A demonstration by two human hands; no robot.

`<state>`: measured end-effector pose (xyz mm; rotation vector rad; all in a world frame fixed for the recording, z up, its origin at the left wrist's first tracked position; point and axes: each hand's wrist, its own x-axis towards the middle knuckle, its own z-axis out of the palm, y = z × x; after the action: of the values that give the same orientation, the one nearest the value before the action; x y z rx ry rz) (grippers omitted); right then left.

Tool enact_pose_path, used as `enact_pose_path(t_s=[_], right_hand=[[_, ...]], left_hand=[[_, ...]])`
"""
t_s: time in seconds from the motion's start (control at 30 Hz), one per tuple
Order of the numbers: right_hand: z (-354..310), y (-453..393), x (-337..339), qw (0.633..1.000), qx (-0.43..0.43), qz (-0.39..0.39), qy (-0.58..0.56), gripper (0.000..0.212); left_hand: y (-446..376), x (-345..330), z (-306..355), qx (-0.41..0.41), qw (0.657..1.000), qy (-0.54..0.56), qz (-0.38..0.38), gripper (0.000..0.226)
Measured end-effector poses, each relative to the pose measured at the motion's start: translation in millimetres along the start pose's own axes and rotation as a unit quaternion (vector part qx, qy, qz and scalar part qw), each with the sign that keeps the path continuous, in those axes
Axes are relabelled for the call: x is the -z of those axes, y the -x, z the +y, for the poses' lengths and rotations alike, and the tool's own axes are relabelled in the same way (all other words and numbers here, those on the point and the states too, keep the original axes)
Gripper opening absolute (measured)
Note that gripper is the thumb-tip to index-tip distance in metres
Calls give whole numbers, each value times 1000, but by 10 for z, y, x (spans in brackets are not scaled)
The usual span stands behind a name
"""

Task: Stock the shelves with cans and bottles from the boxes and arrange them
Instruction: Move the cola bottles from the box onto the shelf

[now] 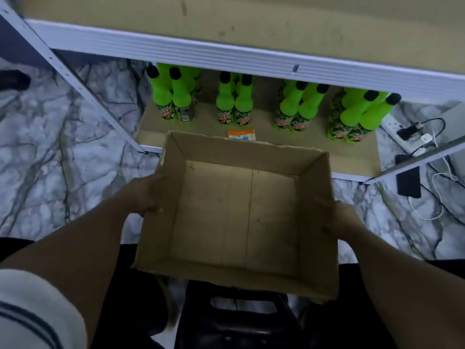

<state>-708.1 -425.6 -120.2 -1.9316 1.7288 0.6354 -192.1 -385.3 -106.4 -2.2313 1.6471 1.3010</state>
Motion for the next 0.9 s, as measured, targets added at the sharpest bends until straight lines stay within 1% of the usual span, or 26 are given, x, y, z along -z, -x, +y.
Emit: enact_pose_path(t_s=[0.03, 0.1, 0.13, 0.23, 0.37, 0.47, 0.53, 0.63, 0.73, 0.8, 0.83, 0.9], right_hand=[[-2, 4, 19, 1000, -1, -19, 8, 71], [29, 3, 70, 999, 8, -30, -40, 87], [49, -2, 75, 998, -2, -25, -65, 90], [92, -52, 46, 991, -31, -5, -129, 83], [76, -46, 100, 986, -38, -21, -161, 90], [7, 12, 288, 985, -47, -29, -163, 89], [-46, 142, 470, 984, -36, -38, -172, 87], [-175, 407, 859, 980, -21, -44, -192, 91], [-439, 722, 1319, 982, -25, -60, -177, 94], [-651, 940, 1633, 978, -16, -72, -195, 95], [-759, 1047, 1798, 978, -8, -74, -194, 95], [-997, 1226, 2152, 985, 19, -79, -154, 93]], left_hand=[[9, 12, 24, -1, 1000, -17, -7, 106], [-15, 37, 21, 1, 1000, -12, -1, 112], [-19, 34, 21, -3, 1000, -12, 8, 113], [-74, 5, -27, -7, 1000, -12, 13, 113], [-125, 4, -32, -3, 1000, 5, 7, 113], [-41, 57, -35, 4, 1000, 16, 2, 113], [145, 162, -10, 15, 1000, 25, 0, 112], [594, 438, 25, 21, 999, 47, -3, 108], [1144, 791, 18, 42, 998, 55, 3, 115], [1533, 1033, 14, 57, 997, 55, 9, 119], [1740, 1157, 21, 66, 996, 63, 11, 120], [2143, 1409, 12, 87, 994, 70, 21, 119]])
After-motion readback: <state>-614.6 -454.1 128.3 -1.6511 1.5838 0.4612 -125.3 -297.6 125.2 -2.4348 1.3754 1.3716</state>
